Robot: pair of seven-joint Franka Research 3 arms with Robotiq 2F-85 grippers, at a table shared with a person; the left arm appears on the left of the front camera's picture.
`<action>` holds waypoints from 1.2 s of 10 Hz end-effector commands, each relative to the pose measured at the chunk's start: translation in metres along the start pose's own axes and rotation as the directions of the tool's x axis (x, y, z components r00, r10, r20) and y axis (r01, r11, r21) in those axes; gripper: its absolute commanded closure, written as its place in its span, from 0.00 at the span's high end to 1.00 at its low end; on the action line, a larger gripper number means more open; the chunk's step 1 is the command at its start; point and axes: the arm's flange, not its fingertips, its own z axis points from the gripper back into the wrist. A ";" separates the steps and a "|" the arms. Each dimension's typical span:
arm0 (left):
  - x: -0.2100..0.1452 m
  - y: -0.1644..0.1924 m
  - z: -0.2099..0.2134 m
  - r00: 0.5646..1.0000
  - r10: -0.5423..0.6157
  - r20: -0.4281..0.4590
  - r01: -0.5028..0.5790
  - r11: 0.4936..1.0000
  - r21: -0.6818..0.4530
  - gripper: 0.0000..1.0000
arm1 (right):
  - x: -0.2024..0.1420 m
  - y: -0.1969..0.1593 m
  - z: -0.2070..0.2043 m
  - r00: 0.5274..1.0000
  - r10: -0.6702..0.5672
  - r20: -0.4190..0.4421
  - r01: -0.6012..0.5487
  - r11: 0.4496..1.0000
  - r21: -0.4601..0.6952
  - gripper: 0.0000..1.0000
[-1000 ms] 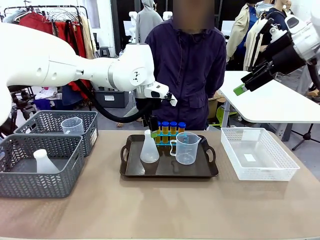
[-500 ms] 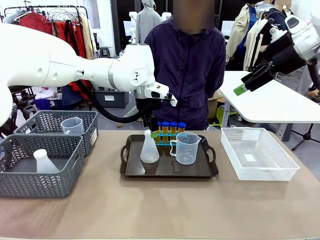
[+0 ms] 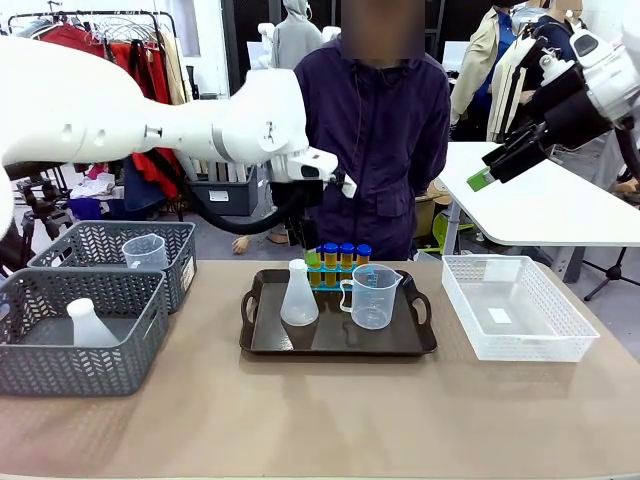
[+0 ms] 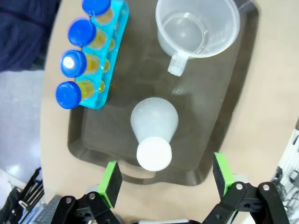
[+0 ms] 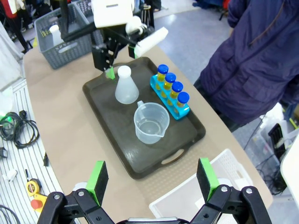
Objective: Prepare the laboratory tools.
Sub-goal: Pick up one Small flask and place it on the Handle tray.
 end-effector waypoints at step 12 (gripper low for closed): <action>-0.099 -0.043 0.157 0.901 -0.250 0.355 0.229 0.968 0.101 1.00 | 0.000 -0.002 -0.001 1.000 0.005 0.026 -0.005 1.000 0.013 1.00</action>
